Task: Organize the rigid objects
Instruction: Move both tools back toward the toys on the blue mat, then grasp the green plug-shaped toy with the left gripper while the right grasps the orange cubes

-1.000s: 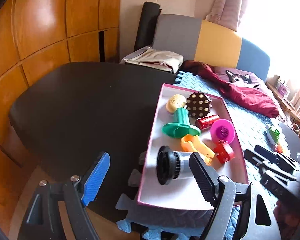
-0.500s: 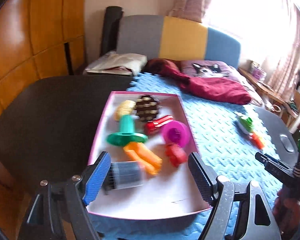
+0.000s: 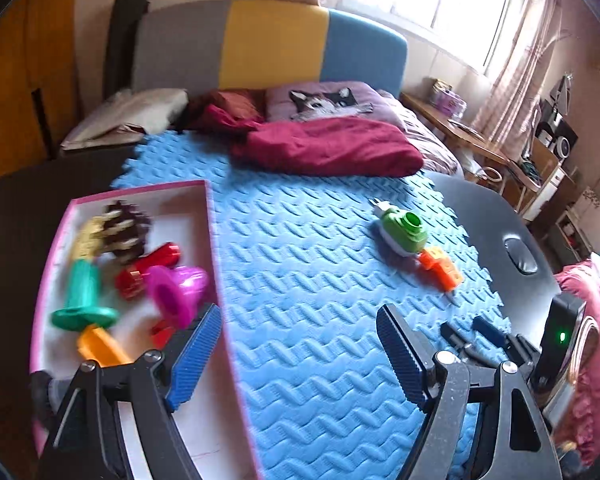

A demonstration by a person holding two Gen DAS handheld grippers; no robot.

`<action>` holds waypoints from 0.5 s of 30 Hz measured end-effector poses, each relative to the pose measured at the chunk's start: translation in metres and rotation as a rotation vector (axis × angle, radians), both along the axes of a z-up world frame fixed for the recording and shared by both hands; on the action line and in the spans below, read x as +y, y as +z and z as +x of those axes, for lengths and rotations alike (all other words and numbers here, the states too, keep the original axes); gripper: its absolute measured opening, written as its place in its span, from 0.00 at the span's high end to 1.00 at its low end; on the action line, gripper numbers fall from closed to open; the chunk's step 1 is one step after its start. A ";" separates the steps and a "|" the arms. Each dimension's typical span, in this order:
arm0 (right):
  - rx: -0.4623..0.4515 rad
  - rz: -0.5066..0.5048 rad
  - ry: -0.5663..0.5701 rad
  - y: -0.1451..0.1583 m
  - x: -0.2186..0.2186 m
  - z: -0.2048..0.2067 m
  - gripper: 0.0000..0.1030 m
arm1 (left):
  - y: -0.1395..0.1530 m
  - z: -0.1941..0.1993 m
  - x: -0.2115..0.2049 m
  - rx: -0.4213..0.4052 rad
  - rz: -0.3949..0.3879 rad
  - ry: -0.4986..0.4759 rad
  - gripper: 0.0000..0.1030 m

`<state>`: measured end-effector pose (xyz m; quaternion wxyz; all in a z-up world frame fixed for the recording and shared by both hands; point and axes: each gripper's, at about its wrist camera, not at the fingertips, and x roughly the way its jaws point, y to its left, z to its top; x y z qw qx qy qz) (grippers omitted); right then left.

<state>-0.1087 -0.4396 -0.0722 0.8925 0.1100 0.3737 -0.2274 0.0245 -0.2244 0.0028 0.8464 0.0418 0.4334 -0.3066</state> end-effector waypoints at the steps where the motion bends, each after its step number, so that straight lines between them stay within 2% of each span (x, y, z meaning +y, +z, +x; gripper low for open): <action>1: -0.002 0.001 0.001 0.000 0.000 0.001 0.38 | -0.003 0.004 -0.010 0.023 -0.008 -0.009 0.22; 6: -0.008 0.007 0.014 -0.001 0.000 0.001 0.34 | -0.018 0.028 -0.065 0.143 -0.030 -0.050 0.20; 8: -0.010 0.011 0.020 -0.002 0.001 0.002 0.31 | -0.023 0.037 -0.083 0.188 -0.046 -0.063 0.16; 15: -0.039 0.047 0.038 -0.002 -0.003 0.000 0.26 | -0.045 0.070 -0.146 0.298 -0.041 -0.046 0.14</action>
